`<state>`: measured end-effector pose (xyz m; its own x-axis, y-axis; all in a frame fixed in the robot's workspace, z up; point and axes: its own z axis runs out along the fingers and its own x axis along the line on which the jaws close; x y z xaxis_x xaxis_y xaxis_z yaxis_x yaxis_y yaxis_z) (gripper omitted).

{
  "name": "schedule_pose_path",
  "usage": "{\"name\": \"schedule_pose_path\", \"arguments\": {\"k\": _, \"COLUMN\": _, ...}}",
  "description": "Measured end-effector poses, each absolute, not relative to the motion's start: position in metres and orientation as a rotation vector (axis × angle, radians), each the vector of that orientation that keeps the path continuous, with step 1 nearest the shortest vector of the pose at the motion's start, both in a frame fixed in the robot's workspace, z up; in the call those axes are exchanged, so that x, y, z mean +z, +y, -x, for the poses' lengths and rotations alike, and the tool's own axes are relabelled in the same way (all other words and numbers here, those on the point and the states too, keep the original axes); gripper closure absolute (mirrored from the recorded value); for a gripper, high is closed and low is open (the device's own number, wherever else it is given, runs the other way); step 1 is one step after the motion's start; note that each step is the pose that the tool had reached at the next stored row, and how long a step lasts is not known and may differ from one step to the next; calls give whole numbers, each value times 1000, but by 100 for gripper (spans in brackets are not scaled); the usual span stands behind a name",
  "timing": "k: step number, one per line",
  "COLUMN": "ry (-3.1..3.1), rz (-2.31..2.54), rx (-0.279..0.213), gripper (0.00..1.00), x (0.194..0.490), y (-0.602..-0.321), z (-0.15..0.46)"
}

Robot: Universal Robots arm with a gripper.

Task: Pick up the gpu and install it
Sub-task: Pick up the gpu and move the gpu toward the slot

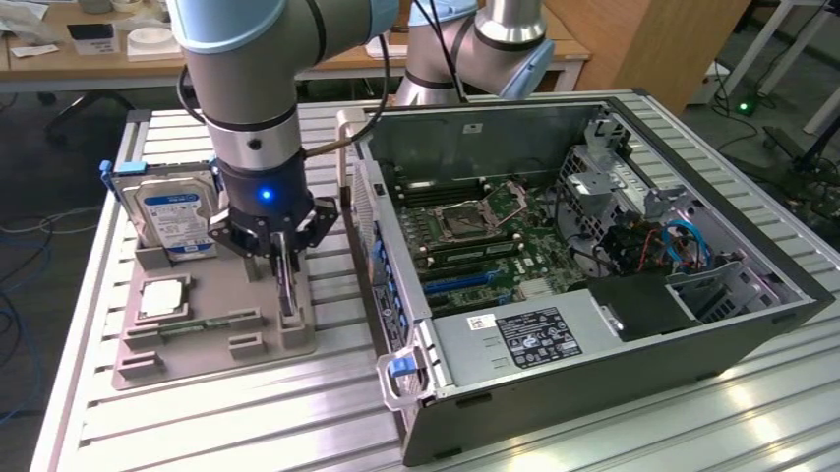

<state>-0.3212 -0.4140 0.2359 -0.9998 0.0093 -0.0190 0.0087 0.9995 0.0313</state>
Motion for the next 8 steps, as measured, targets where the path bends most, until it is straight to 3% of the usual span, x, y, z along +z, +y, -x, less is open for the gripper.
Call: {"name": "schedule_pose_path", "arguments": {"k": 8, "ry": 3122, "rz": -14, "rx": 49, "gripper": 72, "x": 239, "y": -414, "z": 321}}
